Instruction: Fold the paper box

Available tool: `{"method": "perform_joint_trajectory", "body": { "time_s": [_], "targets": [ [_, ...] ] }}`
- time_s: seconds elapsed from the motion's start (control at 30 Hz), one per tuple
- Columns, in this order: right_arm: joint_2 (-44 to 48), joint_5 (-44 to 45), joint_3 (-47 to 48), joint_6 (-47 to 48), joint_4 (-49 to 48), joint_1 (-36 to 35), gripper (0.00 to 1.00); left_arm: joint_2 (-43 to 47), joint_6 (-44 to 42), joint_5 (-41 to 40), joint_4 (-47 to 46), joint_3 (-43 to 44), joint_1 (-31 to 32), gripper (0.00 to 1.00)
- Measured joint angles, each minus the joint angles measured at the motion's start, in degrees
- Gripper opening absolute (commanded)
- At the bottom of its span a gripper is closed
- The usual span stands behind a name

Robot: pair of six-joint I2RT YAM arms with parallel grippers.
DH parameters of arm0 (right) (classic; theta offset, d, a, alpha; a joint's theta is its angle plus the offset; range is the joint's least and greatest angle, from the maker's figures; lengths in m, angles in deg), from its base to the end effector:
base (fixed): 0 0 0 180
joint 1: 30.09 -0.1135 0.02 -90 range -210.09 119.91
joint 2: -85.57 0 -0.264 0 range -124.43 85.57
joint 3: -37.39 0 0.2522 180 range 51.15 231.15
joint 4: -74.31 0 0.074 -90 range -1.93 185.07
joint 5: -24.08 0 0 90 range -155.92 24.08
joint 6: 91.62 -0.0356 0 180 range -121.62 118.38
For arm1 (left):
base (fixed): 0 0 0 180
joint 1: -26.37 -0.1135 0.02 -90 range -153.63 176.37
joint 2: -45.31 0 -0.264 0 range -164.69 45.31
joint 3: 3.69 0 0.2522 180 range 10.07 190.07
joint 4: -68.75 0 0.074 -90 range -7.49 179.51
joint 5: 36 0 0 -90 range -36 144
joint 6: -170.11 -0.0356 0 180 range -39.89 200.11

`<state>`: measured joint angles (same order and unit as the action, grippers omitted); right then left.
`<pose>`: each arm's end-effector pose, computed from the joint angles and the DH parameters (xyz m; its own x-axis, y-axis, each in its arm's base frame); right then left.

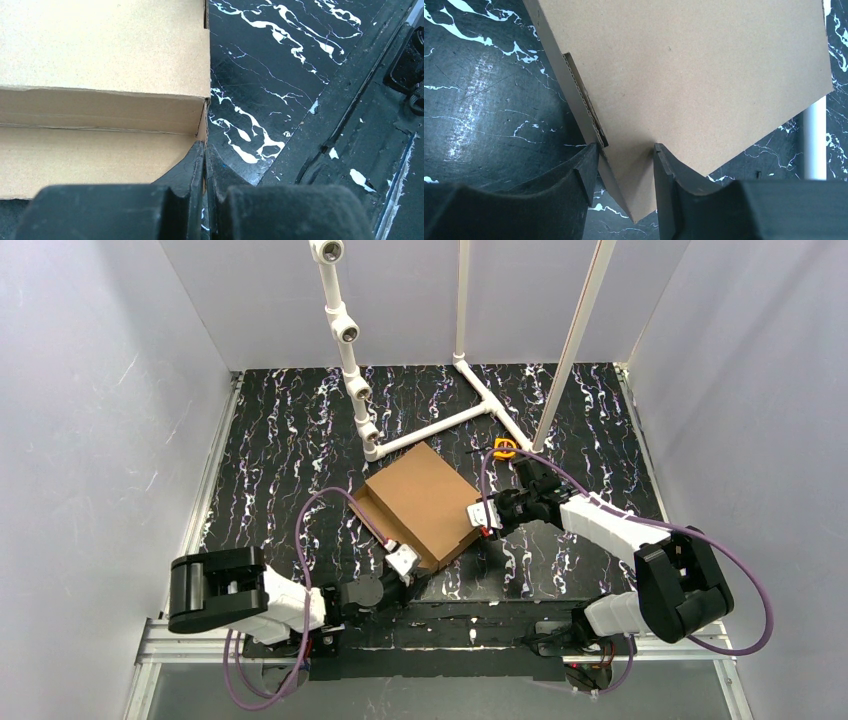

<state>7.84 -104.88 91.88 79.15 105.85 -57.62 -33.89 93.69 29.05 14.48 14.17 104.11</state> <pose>0.2151 0.1374 0.1889 0.5560 -0.5757 -0.5995 -0.8243 -0.2890 -0.4869 0.0565 -0.1893 0.1384 -0.2126 -0.0243 -0.9768 0.7687 0.6130 -0.1825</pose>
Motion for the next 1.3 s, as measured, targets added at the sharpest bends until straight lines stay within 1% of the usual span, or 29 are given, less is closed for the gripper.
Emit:
{"method": "perform_joint_trajectory", "body": {
  "time_s": [0.3,0.43,0.5,0.53,0.57,0.63,0.7,0.77,0.83,0.9,0.93,0.97,1.03,1.13,1.2,1.23,1.3],
  "targets": [
    [-0.02,0.11,0.02,0.11,0.00,-0.33,0.50,6.51,0.17,0.04,15.52,4.76,-0.33,0.00],
    [-0.11,0.22,0.11,0.13,0.00,-0.42,0.50,7.98,1.14,1.60,25.35,9.97,-2.23,0.00],
    [-0.13,0.22,0.11,0.13,0.00,-0.42,0.50,8.07,1.70,2.14,28.52,11.78,-2.99,0.00],
    [-0.13,0.22,0.13,0.13,0.00,-0.42,0.51,8.07,1.99,2.47,30.12,12.70,-3.34,0.06],
    [-0.13,0.22,0.15,0.11,0.00,-0.42,0.55,8.07,2.25,2.67,31.30,13.33,-3.56,0.14],
    [-0.17,0.20,0.24,-0.11,0.04,-0.48,0.62,8.41,3.13,2.89,33.22,14.08,-3.89,0.18],
    [-0.26,0.24,0.31,-0.76,0.15,-0.70,0.69,10.78,5.14,2.89,34.91,14.27,-4.11,0.30],
    [-0.15,0.24,0.31,-1.97,0.44,-0.79,0.77,14.14,6.82,2.78,36.59,14.32,-4.17,0.37],
    [0.35,0.57,0.31,-3.74,0.83,-0.94,0.82,19.04,9.09,2.49,39.74,14.56,-4.20,0.43],
    [1.46,1.18,0.31,-5.55,2.05,-1.07,0.85,26.29,12.28,1.57,46.23,15.50,-4.37,0.46],
    [2.05,1.31,0.31,-6.03,2.82,-1.03,0.86,27.80,12.81,1.33,47.41,15.72,-4.44,0.47],
    [2.75,1.33,0.33,-6.62,3.63,-0.98,0.87,29.77,14.29,0.63,50.88,16.65,-4.59,0.47],
    [4.22,1.25,0.42,-7.32,5.44,-0.74,0.87,34.56,17.94,-1.81,61.29,19.54,-5.20,0.44],
    [5.79,0.37,1.97,-7.78,9.40,-0.13,0.87,41.31,24.17,-6.08,75.56,23.71,-6.73,0.29],
    [6.14,-0.83,3.67,-7.91,11.74,0.63,0.85,45.48,28.37,-8.15,83.30,24.44,-7.82,0.21],
    [6.19,-1.36,4.37,-8.24,12.46,1.05,0.82,47.36,30.32,-8.70,86.66,24.33,-8.33,0.16],
    [6.40,-2.47,5.64,-10.47,13.16,2.43,0.67,50.49,34.03,-8.79,91.08,22.84,-9.07,0.07]
  ]
}}
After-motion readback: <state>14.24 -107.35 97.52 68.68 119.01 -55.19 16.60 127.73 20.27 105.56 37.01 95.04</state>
